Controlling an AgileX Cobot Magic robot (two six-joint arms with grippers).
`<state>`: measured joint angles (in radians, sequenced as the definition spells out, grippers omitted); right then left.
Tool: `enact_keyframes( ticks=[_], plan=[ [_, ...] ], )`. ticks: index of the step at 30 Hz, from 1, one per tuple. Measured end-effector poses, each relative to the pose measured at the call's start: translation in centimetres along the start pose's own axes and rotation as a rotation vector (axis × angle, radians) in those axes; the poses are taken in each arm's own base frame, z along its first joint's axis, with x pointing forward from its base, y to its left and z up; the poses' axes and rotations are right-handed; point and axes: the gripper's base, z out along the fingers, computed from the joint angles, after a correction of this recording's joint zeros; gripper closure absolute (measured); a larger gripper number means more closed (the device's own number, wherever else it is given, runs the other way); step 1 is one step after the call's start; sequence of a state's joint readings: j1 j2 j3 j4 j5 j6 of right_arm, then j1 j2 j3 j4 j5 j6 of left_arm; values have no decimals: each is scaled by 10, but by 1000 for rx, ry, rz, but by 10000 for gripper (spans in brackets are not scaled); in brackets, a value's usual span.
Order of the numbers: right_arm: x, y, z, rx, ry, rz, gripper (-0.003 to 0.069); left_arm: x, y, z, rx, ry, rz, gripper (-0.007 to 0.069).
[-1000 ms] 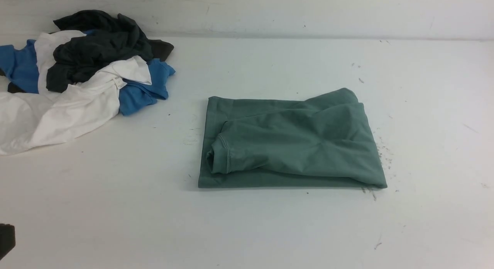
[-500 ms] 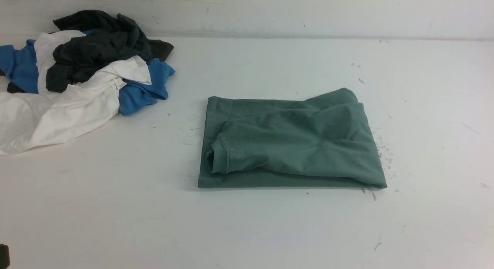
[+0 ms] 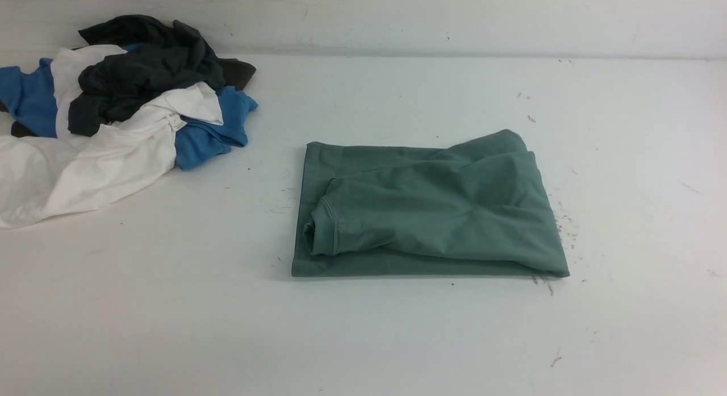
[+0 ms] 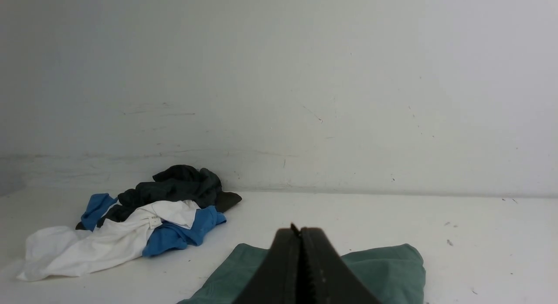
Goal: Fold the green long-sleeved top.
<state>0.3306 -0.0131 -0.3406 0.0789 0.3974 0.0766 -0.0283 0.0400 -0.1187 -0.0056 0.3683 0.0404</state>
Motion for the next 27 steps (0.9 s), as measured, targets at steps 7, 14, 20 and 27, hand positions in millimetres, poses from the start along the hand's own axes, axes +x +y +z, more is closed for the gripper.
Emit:
enact_keyframes(
  ticks=[7,14,20,27],
  plan=[
    [0,0,0,0,2,0,673,43,0,10,-18,90,0,629],
    [0,0,0,0,2,0,673,43,-1,10,-15,88,-12,629],
    [0,0,0,0,2,0,673,43,-1,10,-14,88,-15,629],
    [0,0,0,0,2,0,673,43,-1,10,-14,88,-15,629]
  ],
)
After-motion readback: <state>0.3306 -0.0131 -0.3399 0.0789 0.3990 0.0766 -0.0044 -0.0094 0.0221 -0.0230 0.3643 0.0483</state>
